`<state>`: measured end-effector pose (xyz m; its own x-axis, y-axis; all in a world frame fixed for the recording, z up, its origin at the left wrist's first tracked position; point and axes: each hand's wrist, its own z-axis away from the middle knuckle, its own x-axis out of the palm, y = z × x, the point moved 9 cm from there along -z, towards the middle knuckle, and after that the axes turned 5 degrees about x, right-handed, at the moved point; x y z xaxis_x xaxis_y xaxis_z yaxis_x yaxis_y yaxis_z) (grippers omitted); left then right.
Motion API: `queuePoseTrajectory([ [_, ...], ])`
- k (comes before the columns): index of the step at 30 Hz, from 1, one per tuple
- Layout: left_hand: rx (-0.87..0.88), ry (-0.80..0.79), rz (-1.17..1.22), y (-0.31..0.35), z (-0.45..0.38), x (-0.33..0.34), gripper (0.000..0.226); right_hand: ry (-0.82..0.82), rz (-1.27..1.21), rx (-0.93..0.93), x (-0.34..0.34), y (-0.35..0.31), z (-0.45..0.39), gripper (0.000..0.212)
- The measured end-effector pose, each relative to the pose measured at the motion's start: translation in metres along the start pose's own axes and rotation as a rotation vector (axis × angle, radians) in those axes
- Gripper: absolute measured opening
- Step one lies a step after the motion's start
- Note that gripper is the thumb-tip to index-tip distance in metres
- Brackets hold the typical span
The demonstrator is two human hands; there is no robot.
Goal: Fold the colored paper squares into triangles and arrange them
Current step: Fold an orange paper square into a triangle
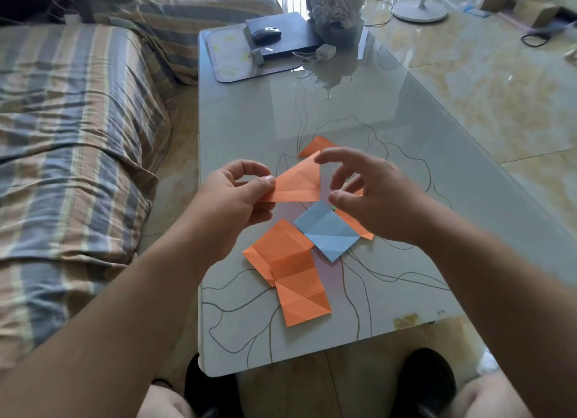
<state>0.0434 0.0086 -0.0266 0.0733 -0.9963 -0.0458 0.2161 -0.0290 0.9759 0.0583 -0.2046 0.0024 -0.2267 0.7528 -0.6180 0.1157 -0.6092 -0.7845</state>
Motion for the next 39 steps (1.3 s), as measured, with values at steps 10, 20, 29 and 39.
queuePoseTrajectory([
  [10, -0.077, -0.057, 0.152, -0.004, 0.007, 0.02, 0.032, 0.0, -0.345, -0.05, 0.01, -0.012, 0.001, 0.026],
  [20, 0.05, -0.136, 0.097, 0.012, 0.013, 0.022, 0.046, -0.004, -0.574, -0.072, 0.004, -0.01, -0.001, 0.015],
  [29, 0.204, -0.095, -0.044, 0.021, 0.016, 0.019, 0.008, 0.036, -0.577, 0.042, 0.005, 0.002, -0.004, 0.017],
  [39, 0.288, -0.192, -0.209, 0.023, 0.019, 0.028, 0.025, -0.088, -0.504, 0.07, 0.024, -0.004, 0.0, 0.019],
])
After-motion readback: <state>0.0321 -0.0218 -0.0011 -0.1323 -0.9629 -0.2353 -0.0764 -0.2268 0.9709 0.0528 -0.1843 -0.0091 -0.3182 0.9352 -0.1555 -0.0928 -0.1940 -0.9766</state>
